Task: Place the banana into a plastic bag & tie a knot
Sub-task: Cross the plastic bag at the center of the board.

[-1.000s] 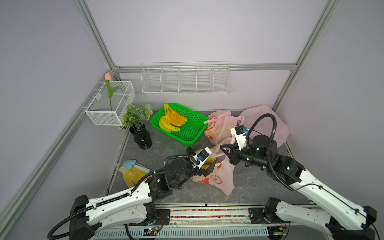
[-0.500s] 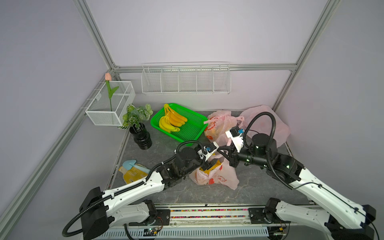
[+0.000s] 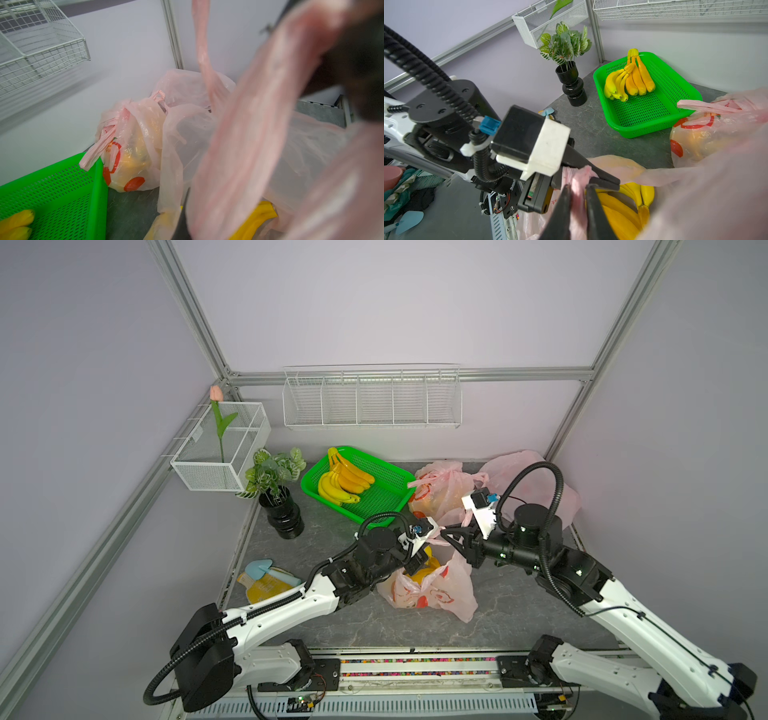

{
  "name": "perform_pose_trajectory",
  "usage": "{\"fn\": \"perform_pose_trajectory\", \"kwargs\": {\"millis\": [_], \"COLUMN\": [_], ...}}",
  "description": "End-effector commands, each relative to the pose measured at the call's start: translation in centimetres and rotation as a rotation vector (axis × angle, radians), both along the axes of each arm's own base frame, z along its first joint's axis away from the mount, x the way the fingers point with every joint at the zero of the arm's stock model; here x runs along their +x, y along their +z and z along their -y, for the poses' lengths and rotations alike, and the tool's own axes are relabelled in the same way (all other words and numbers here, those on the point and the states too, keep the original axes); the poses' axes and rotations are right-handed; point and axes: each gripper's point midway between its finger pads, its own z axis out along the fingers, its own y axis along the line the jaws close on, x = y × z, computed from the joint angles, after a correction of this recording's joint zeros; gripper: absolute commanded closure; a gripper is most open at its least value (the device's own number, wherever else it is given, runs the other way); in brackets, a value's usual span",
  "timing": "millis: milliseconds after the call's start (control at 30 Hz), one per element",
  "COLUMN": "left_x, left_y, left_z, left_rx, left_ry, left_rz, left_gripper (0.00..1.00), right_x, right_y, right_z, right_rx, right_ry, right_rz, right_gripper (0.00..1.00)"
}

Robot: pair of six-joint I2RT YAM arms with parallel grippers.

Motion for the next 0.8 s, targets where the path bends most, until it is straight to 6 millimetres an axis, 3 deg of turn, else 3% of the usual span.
{"fn": "perform_pose_trajectory", "kwargs": {"millis": [0,167,367,533,700,767], "left_x": [1.5,1.5,1.7,2.1,2.2,2.1], "left_y": [2.1,1.6,1.6,1.8,1.8,1.9], "left_z": [-1.3,-1.3,-1.2,-1.4,-1.7,-1.6], "left_rx": [-0.058,-0.038,-0.038,-0.038,-0.032,-0.033], "left_ry": [0.113,0.115,0.128,0.154,0.167,0.160], "left_rz": [-0.008,-0.029,-0.041,-0.047,-0.042,-0.042], "left_gripper": [1.00,1.00,1.00,1.00,1.00,1.00], "right_x": [0.3,0.7,0.4,-0.7,-1.0,-0.9], "right_y": [0.2,0.4,1.0,-0.3,-1.5,-1.5], "right_z": [1.1,2.9,3.7,3.9,6.3,7.0], "right_rx": [-0.015,-0.033,-0.047,-0.079,-0.125,-0.136], "right_ry": [-0.039,-0.114,-0.125,-0.094,-0.177,-0.202], "right_rz": [0.019,0.037,0.042,-0.014,-0.006,0.005], "right_gripper": [0.61,0.54,0.36,0.23,0.02,0.05]}}
